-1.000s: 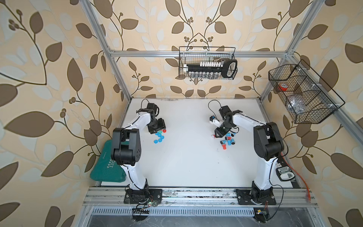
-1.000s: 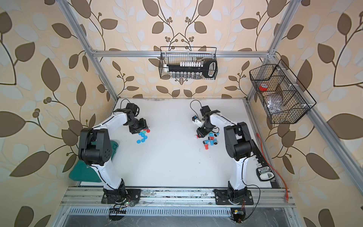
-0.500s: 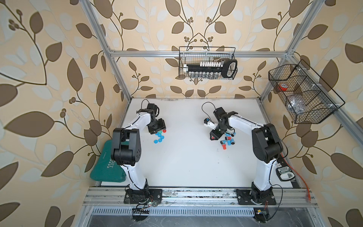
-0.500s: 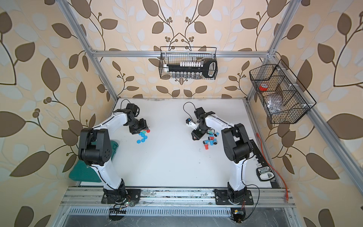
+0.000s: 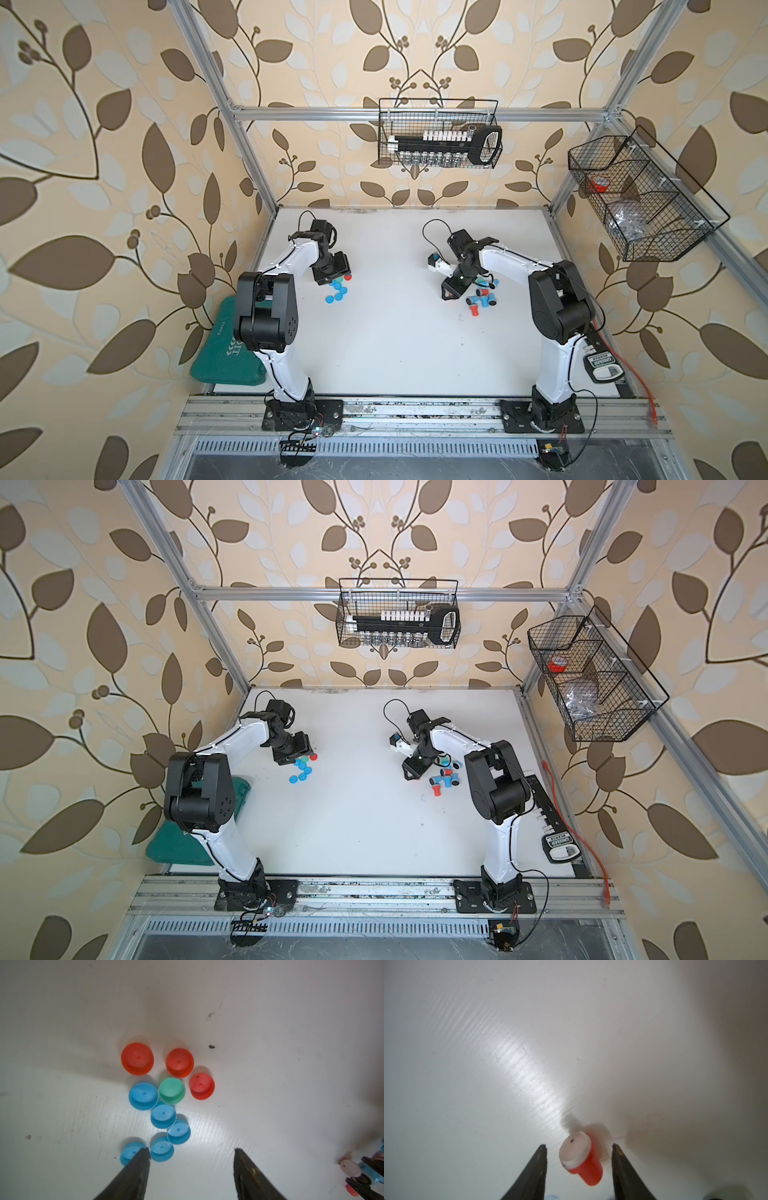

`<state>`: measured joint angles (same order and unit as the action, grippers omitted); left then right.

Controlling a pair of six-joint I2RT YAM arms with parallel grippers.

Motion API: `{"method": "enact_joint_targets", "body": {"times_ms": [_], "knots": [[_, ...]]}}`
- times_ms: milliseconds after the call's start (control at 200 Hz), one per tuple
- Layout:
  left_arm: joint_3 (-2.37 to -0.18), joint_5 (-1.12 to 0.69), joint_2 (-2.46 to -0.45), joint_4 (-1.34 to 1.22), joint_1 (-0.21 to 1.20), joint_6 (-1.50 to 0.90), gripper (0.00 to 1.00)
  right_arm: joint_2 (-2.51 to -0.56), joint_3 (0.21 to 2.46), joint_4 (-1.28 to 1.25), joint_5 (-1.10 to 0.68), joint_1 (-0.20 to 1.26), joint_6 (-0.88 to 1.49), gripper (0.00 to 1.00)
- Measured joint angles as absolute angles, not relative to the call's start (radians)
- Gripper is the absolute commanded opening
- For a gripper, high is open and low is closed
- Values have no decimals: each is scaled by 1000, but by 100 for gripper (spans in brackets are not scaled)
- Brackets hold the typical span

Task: Close the stamp cap
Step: Pick up the stamp from the center of the board.

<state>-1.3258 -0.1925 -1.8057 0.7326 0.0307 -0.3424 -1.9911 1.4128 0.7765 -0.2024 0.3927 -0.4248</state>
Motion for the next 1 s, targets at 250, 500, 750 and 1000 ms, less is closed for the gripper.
{"method": "enact_joint_targets", "body": {"times_ms": [250,500,750,1000], "knots": [[-1326,-183,-1797,733,24,-342,66,-1925,1280,749,-183,393,-428,46],[-1324,-182,-1794,732,18,-342,66,-1921,1280,743,-167,395,-434,38],[-1319,-179,-1794,733,18,-342,66,-1922,1281,742,-161,412,-436,31],[-1319,-179,-1794,733,11,-342,66,-1945,1298,751,-161,420,-439,18]]}}
